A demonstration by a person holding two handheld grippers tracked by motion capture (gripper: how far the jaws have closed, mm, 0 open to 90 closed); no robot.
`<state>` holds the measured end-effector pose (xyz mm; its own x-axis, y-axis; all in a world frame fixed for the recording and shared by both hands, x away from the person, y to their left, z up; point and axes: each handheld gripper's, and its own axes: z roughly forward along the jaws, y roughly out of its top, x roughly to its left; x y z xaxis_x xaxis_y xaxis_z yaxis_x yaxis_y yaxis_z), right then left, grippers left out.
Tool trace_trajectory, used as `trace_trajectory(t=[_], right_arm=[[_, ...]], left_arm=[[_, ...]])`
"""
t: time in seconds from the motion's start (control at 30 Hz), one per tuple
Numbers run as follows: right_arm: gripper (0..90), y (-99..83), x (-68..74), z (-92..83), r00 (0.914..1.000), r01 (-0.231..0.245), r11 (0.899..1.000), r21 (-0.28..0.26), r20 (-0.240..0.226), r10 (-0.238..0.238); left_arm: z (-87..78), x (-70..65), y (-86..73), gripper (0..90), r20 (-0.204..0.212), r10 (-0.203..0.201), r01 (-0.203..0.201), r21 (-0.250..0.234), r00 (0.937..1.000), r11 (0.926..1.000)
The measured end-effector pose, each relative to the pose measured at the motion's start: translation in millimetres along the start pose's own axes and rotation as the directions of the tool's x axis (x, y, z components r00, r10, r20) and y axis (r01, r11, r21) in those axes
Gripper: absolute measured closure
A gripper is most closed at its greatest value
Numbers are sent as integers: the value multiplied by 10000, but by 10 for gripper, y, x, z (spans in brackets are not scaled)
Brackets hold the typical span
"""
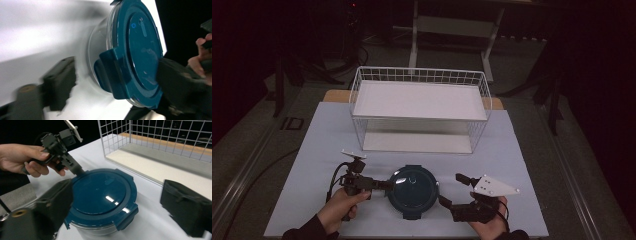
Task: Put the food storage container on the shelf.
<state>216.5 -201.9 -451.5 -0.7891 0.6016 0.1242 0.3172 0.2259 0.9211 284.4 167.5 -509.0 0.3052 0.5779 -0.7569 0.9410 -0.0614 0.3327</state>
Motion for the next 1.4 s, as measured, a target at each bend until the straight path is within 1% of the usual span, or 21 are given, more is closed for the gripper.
trace_trajectory(t=[0.03, 0.07, 0.13, 0.2, 0.23, 0.33, 0.5, 0.63, 0.77, 0.87, 0.9, 0.93, 1.0, 1.07, 1.13, 1.23, 1.27, 1.3, 1.33, 1.37, 1.4], right_arm=[[131, -2, -1, 1, 10000, -7, 10000, -16, 6, 7], [131, -3, -2, 4, 10000, -29, 10000, -1, -21, 29], [132, -2, -3, 7, 10000, -11, 10000, 18, 15, 11], [132, 0, -5, 8, 10000, -66, 10000, 31, -25, 66], [133, 0, -4, 7, 10000, -60, 10000, 25, 3, 60], [135, -1, -6, 5, 10000, -86, 10000, 16, -6, 86], [138, 0, -12, 5, 9999, -161, 9999, 51, -52, 161], [141, -11, -12, 29, 9998, -153, 9997, 215, -109, 155], [152, -16, -18, 44, 9997, -204, 9994, 297, -119, 207], [189, -33, -29, 57, 9993, -327, 9983, 485, -140, 334], [206, -44, -40, 70, 9989, -411, 9973, 613, -178, 422], [216, -57, -58, 86, 9978, -611, 9953, 755, -218, 629], [250, -87, -103, 120, 9943, -1006, 9894, 1049, -261, 1038], [285, -116, -156, 145, 9873, -1496, 9805, 1277, -344, 1551], [317, -139, -197, 165, 9799, -1874, 9701, 1541, -400, 1956], [372, -179, -247, 198, 9617, -2522, 9499, 1845, -608, 2672], [372, -179, -247, 198, 9617, -2522, 9499, 1845, -608, 2672], [390, -194, -258, 213, 9579, -2626, 9445, 1972, -642, 2797], [394, -222, -279, 236, 9433, -2986, 9289, 2192, -801, 3222], [411, -244, -292, 255, 9335, -3209, 9179, 2332, -857, 3482], [429, -266, -302, 274, 9278, -3291, 9111, 2484, -947, 3609]], left_arm=[[7, 14, -4, 238, 7, -118, 118, 37, 9999, 9999], [10, 19, -5, 296, 26, -120, 120, 83, 9999, 9999], [18, 36, -10, 339, 83, -245, 244, 133, 9997, 9996], [22, 43, -20, 395, 58, -246, 245, 98, 9997, 9997], [28, 47, -21, 447, 108, -315, 313, 150, 9994, 9994], [39, 58, -31, 501, 301, -419, 412, 249, 9987, 9988], [72, 115, -30, 504, 800, -877, 840, 489, 9929, 9953], [83, 160, -41, 510, 1149, -1208, 1152, 540, 9860, 9919], [76, 165, -49, 520, 1192, -1082, 1028, 507, 9870, 9934], [69, 163, -75, 521, 1191, -1028, 985, 415, 9875, 9943], [64, 154, -85, 522, 1171, -978, 939, 387, 9883, 9948], [58, 139, -94, 522, 1149, -806, 770, 349, 9901, 9964], [44, 101, -111, 524, 1081, -413, 383, 299, 9933, 9988], [27, 61, -127, 526, 985, 16, -45, 291, 9951, 9996], [12, 32, -147, 535, 963, 318, -345, 261, 9948, 9991], [-10, -2, -177, 542, 906, 776, -801, 246, 9929, 9965], [-10, -2, -177, 543, 906, 776, -801, 246, 9929, 9965], [-17, -15, -194, 543, 885, 997, -1017, 189, 9911, 9946], [-22, -29, -203, 548, 862, 1105, -1125, 191, 9901, 9935], [-28, -45, -213, 548, 816, 1347, -1365, 175, 9875, 9905], [-33, -57, -222, 550, 816, 1505, -1522, 158, 9852, 9882]])
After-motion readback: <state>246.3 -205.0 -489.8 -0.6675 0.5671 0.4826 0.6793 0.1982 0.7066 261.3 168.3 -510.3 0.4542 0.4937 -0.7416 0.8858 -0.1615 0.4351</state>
